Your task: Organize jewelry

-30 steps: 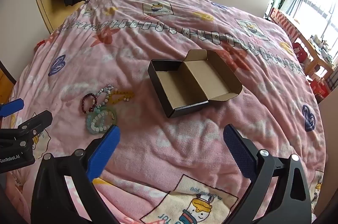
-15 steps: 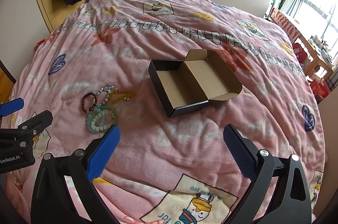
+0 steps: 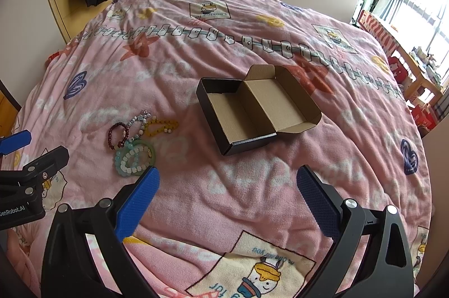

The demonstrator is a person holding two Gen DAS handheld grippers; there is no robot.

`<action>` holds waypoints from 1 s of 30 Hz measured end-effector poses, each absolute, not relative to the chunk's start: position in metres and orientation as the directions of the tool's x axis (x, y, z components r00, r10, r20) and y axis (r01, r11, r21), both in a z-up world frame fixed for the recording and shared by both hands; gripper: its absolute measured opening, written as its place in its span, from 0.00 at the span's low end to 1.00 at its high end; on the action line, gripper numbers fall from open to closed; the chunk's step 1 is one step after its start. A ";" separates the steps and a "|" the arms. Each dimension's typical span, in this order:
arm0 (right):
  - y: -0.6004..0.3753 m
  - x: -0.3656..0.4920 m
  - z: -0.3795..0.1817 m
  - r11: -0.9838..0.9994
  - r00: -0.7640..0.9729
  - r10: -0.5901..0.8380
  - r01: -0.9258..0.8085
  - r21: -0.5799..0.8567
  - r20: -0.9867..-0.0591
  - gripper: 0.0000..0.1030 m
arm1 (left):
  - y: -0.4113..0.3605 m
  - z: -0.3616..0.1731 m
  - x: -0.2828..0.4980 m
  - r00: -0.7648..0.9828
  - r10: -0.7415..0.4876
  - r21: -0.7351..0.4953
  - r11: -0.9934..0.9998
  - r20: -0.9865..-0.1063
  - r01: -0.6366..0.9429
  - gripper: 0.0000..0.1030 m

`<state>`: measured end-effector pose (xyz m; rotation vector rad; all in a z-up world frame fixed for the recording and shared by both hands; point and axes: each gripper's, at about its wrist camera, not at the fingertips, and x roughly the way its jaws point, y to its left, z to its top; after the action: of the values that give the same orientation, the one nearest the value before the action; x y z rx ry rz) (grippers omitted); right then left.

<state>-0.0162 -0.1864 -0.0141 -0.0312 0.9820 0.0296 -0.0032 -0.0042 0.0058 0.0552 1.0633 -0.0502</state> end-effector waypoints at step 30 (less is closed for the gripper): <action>-0.186 -0.017 -0.012 0.999 0.551 0.019 -0.042 -0.005 -0.834 0.93 | -0.005 0.006 -0.004 0.488 -0.018 0.019 0.997 -0.873 0.070 0.94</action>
<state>-0.0170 -0.1862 -0.0117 -0.0258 0.9864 0.0363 -0.0038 -0.0053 0.0062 0.0547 1.0599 -0.0536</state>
